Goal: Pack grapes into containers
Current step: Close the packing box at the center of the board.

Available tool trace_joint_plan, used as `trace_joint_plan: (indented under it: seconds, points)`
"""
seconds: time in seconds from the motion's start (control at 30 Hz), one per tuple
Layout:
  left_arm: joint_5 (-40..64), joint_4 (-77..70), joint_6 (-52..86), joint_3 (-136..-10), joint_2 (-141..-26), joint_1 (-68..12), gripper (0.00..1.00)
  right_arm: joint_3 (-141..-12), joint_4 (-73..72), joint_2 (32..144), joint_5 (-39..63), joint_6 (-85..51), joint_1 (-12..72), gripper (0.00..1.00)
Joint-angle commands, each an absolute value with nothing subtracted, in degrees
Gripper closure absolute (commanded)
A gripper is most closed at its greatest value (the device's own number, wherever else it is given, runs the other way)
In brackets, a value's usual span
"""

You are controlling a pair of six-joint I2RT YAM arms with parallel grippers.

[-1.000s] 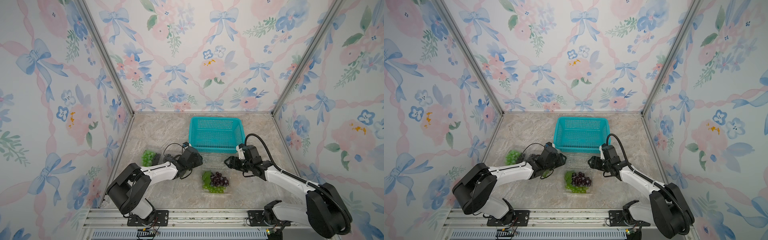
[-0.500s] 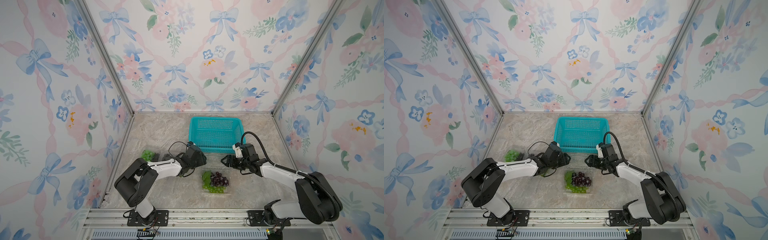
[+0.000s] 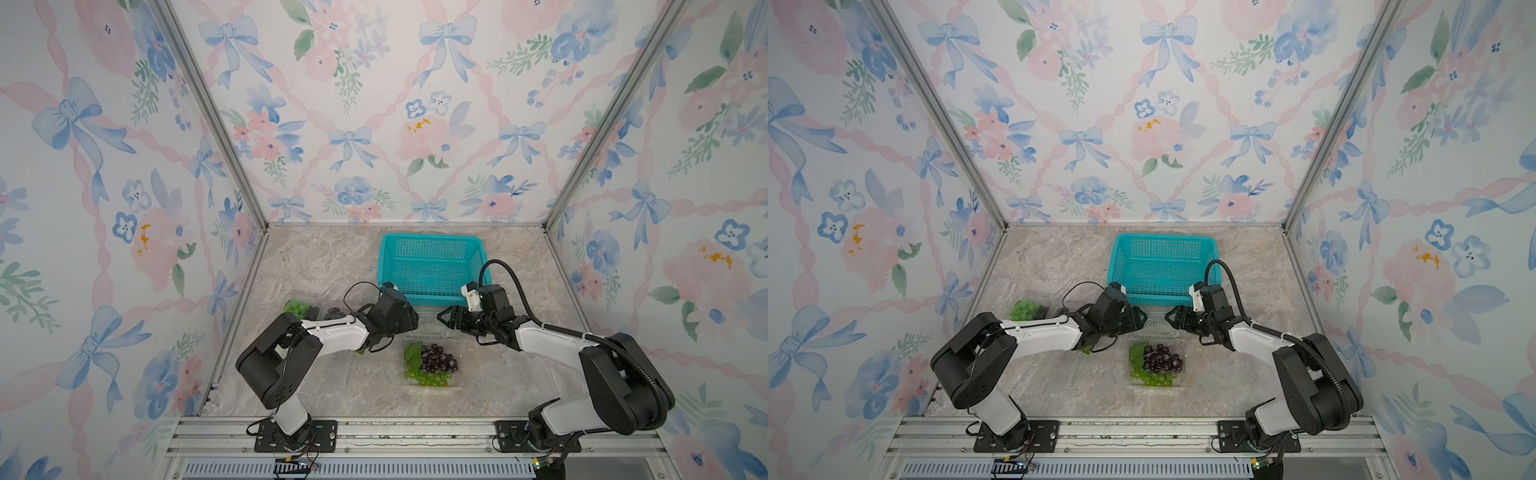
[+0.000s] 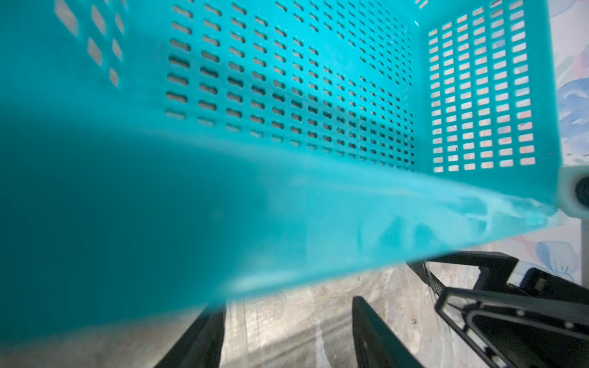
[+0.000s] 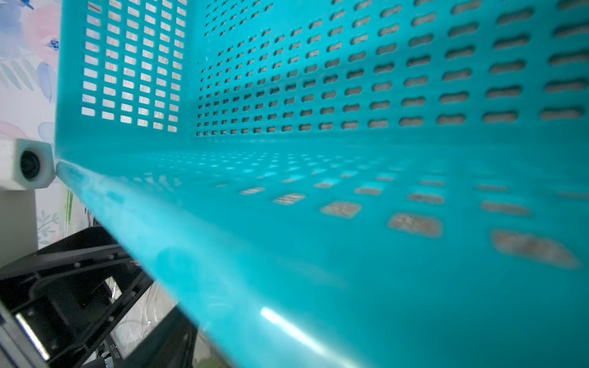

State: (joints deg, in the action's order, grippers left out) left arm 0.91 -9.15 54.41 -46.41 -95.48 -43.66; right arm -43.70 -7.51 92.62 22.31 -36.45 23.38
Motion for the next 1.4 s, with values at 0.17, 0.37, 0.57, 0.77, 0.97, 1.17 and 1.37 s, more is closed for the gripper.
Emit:
trace_joint_plan:
  seconds: [0.17, 0.37, 0.57, 0.77, 0.97, 1.17, 1.37]
  points:
    - [3.8, -7.8, 53.9, -45.8, -92.6, -45.3, 0.36, -42.1, -3.7, 89.5, 21.8, -36.7, 25.4, 0.26]
    - [4.4, -7.7, 54.0, -43.9, -89.6, -45.5, 0.36, -40.5, -1.0, 86.6, 20.0, -36.7, 26.3, 0.26]
    - [4.0, -7.8, 54.5, -42.0, -87.4, -46.1, 0.36, -39.5, 0.6, 84.1, 18.3, -36.7, 27.8, 0.26]
    - [2.7, -8.1, 54.7, -40.8, -84.7, -46.6, 0.36, -38.7, 1.2, 80.8, 16.9, -37.0, 28.4, 0.26]
    - [1.2, -8.8, 54.9, -39.6, -82.1, -46.8, 0.36, -37.1, 0.9, 77.9, 15.8, -37.9, 29.1, 0.26]
    - [1.2, -10.1, 55.4, -39.6, -81.1, -46.8, 0.36, -35.4, -0.1, 75.0, 15.6, -38.8, 29.4, 0.27]
    - [1.3, -11.6, 55.8, -39.6, -81.4, -46.8, 0.36, -34.3, -1.0, 72.4, 15.7, -38.0, 29.4, 0.27]
